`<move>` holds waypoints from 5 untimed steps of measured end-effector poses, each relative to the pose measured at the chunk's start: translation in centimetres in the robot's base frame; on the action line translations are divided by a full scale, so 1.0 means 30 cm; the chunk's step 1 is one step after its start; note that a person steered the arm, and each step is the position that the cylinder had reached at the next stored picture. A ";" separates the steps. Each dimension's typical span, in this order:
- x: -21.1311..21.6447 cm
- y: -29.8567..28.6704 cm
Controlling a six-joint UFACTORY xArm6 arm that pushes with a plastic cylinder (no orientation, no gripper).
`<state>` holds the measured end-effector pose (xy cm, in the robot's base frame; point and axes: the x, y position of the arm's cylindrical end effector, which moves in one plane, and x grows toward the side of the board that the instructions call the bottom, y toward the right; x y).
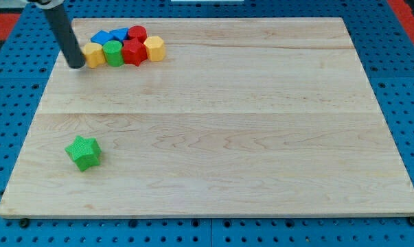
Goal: Nudge blue cube right a bit
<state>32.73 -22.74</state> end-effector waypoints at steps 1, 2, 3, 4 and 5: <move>0.000 0.143; 0.000 0.117; 0.000 -0.024; -0.001 -0.081; -0.095 -0.137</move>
